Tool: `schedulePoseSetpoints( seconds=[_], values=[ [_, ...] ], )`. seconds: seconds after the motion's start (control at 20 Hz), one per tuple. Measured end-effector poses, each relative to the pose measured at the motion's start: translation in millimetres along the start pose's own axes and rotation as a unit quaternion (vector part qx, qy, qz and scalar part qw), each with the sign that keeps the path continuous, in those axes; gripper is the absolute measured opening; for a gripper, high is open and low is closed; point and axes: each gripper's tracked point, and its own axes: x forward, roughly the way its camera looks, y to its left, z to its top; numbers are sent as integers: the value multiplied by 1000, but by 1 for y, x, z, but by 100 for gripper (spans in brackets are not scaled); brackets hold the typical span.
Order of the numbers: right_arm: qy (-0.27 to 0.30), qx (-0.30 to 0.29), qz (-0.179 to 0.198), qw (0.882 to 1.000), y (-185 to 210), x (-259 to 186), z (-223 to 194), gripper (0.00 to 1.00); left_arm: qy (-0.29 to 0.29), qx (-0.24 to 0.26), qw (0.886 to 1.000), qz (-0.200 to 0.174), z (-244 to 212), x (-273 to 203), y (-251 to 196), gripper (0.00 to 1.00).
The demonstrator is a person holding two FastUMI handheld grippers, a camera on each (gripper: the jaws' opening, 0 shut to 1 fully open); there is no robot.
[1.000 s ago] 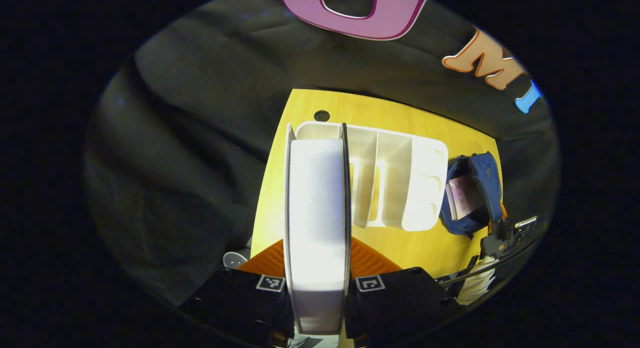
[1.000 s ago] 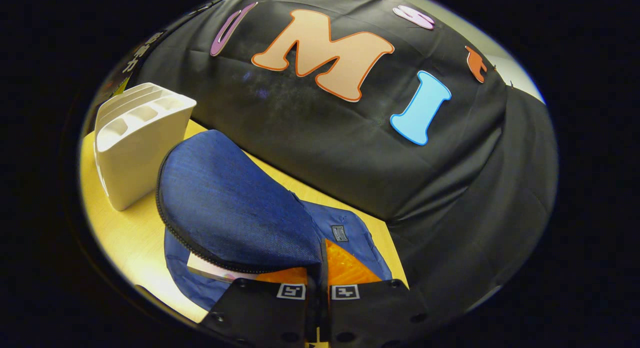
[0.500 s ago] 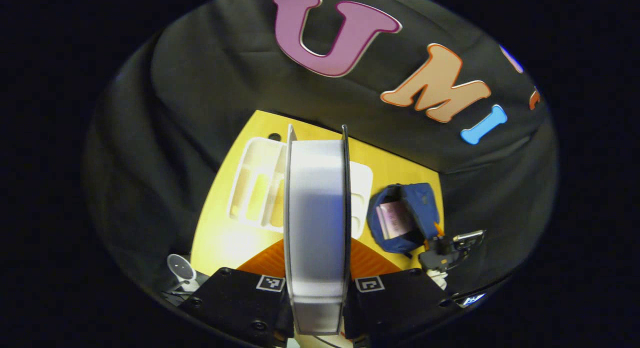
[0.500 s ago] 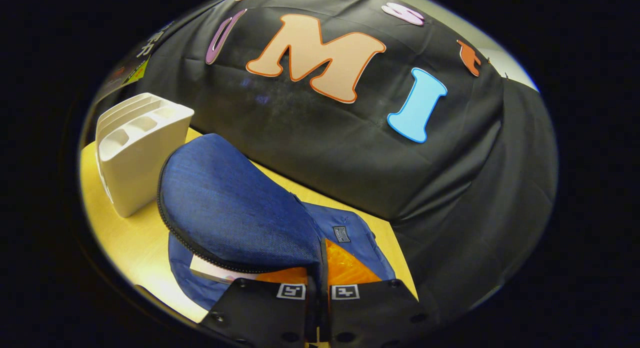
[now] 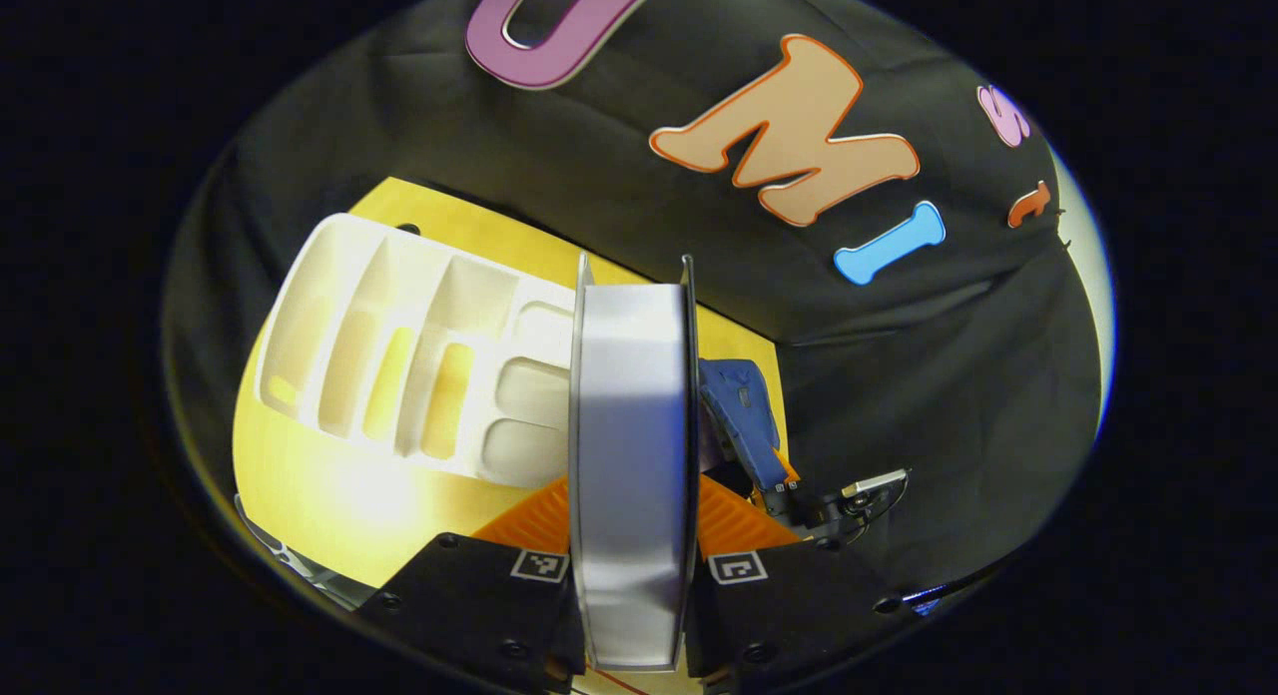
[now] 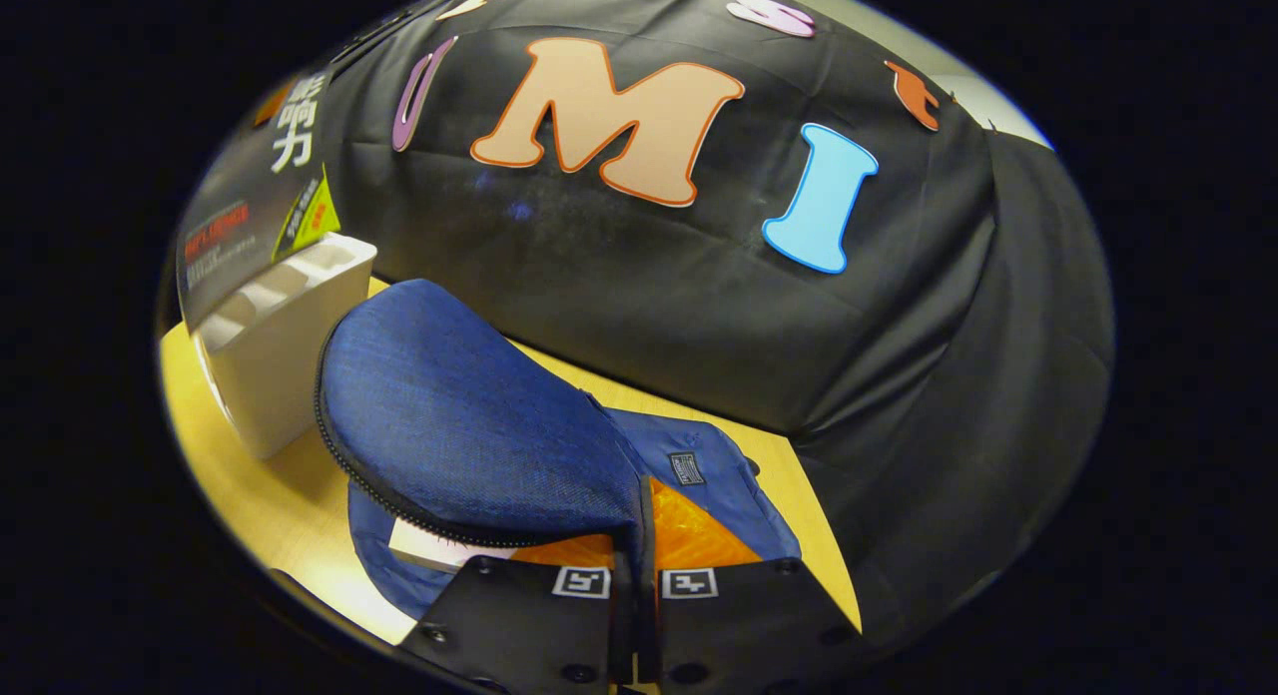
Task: Open the schoolbag, grab two books from the bookshelf and put them into the schoolbag.
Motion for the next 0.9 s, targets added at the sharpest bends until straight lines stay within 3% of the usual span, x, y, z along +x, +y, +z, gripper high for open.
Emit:
schedulePoseSetpoints(
  seconds=[0.5,0.7,0.9],
  values=[
    [-4,29,5,1000,-6,-1,4,7,7,-55,995,-88,-62,154,-51,36],
    [-11,29,5,1000,-8,-4,6,5,-22,-87,987,-130,-66,189,-62,36],
    [-19,26,11,999,-7,-3,6,5,-49,-78,984,-153,-65,221,-74,36]
  ],
)
